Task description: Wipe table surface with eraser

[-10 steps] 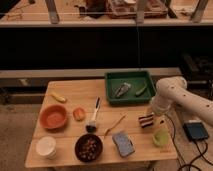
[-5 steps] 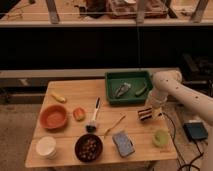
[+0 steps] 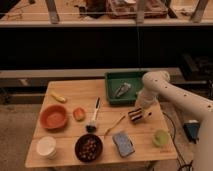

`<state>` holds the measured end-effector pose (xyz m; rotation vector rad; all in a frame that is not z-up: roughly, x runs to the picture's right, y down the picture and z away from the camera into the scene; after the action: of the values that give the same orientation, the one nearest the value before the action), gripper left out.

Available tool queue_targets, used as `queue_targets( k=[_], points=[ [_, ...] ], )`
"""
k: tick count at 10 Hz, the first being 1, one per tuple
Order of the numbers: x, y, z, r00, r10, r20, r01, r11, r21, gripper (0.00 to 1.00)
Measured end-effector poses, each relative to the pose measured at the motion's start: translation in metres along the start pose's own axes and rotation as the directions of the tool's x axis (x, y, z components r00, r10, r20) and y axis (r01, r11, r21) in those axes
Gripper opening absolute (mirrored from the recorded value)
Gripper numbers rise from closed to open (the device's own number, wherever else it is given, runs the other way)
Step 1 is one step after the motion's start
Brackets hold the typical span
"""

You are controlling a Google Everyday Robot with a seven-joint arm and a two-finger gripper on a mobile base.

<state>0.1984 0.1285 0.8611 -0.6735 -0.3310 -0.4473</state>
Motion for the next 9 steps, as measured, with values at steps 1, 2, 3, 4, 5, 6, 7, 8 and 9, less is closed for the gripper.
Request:
queue_targets(
  k=[1, 2, 3, 4, 5, 6, 7, 8, 9],
  points=[
    [-0.014, -0.004, 0.002, 0.999, -0.032, 0.014, 0.032, 0.999, 0.006, 0.0],
    [-0.026, -0.001, 0.005, 0.998, -0.059, 0.031, 0.059, 0.998, 0.001, 0.0],
    [-0.03, 0.005, 0.005, 0.997, -0.07, 0.041, 0.07, 0.998, -0.002, 0.0],
    [-0.032, 0.011, 0.006, 0.996, -0.075, 0.049, 0.075, 0.997, -0.004, 0.0],
    [-0.031, 0.019, 0.005, 0.996, -0.075, 0.053, 0.075, 0.997, -0.008, 0.0],
    [-0.028, 0.029, 0.005, 0.996, -0.069, 0.055, 0.069, 0.997, -0.013, 0.0],
    [-0.022, 0.04, 0.003, 0.997, -0.054, 0.054, 0.055, 0.998, -0.017, 0.0],
    [-0.015, 0.047, 0.002, 0.998, -0.04, 0.051, 0.041, 0.999, -0.019, 0.0],
    [-0.007, 0.056, -0.001, 0.999, -0.019, 0.047, 0.02, 1.0, -0.019, 0.0]
  ],
)
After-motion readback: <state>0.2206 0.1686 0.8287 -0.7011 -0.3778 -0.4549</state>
